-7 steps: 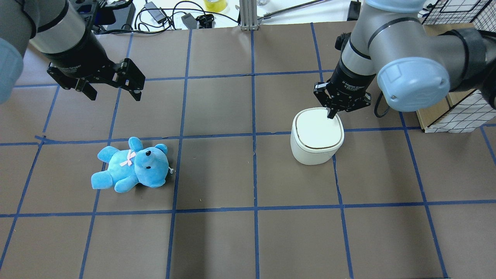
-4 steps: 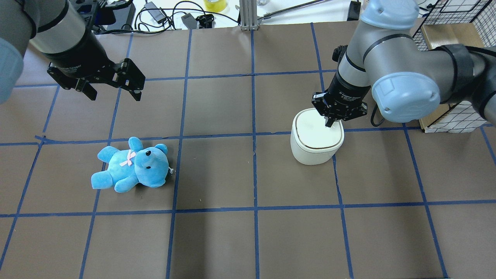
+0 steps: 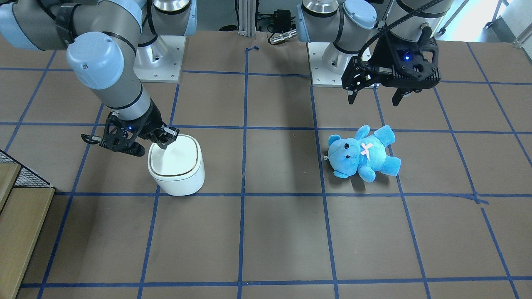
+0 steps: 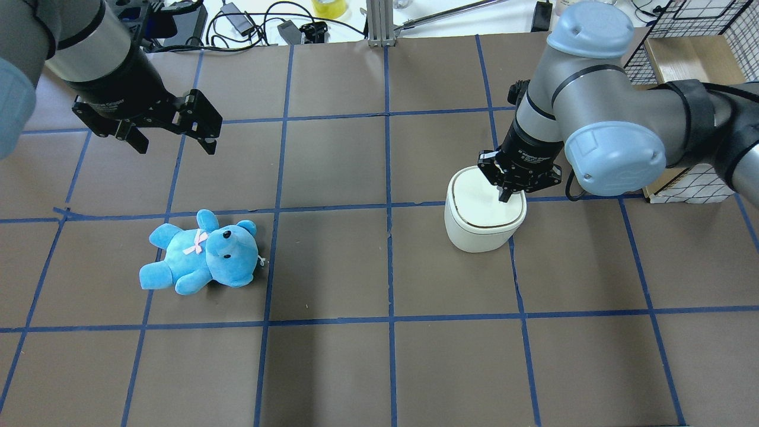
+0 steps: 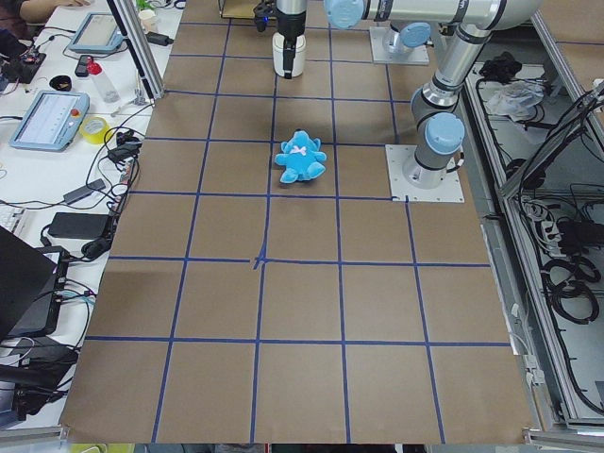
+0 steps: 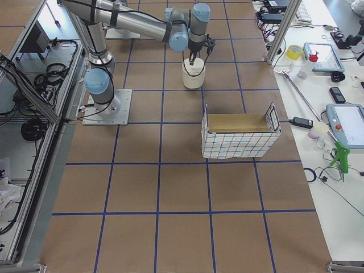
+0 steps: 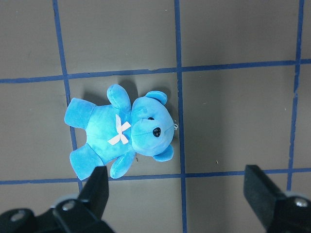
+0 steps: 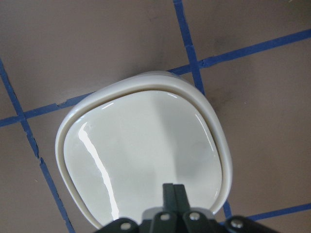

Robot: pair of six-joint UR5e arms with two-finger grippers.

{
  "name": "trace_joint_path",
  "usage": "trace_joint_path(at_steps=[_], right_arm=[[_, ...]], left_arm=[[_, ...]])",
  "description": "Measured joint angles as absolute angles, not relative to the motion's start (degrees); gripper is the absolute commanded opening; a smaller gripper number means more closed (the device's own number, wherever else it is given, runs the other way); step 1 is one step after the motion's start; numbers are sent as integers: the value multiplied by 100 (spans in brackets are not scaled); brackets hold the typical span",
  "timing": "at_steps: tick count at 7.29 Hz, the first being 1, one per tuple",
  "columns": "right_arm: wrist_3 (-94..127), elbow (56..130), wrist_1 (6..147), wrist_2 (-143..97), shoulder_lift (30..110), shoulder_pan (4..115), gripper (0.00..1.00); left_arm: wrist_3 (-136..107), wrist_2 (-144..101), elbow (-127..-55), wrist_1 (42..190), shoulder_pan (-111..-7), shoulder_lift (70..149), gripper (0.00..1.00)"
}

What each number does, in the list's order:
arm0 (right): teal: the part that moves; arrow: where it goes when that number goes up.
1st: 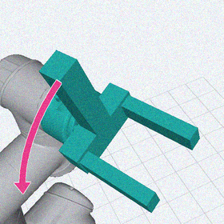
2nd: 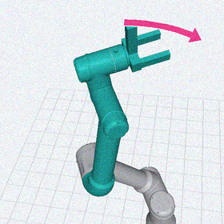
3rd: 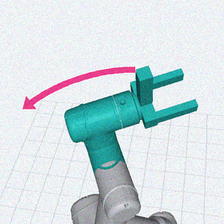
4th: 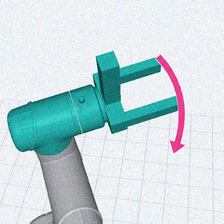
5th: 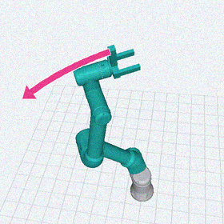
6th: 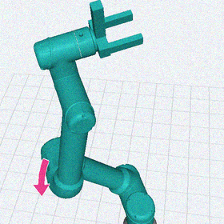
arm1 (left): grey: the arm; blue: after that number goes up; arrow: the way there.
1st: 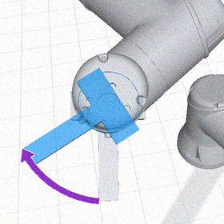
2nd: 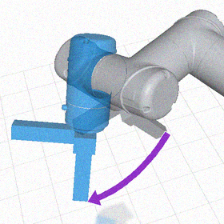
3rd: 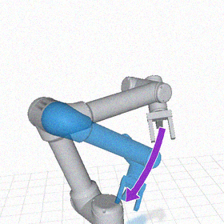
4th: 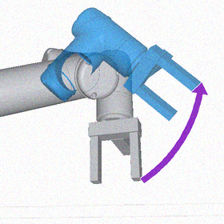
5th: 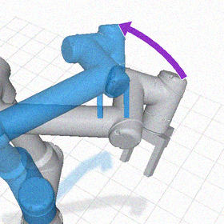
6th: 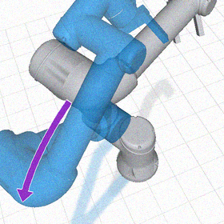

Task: Open trash can with right arm
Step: 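Press the right gripper down on the lid's far edge to tip it open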

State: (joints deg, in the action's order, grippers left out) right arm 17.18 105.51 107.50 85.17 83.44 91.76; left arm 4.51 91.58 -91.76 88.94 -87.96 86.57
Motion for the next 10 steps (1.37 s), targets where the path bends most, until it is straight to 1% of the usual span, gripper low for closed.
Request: trace_joint_path(at_steps=[6, 10], right_arm=[[1964, 10598, 10971, 8728, 8236, 9157, 0], [1995, 10772, 11275, 8725, 8160, 9158, 0]], left_arm=[[454, 9158, -9176, 8895, -8798, 8657, 100], [449, 9158, -9176, 8894, -8798, 8657, 100]])
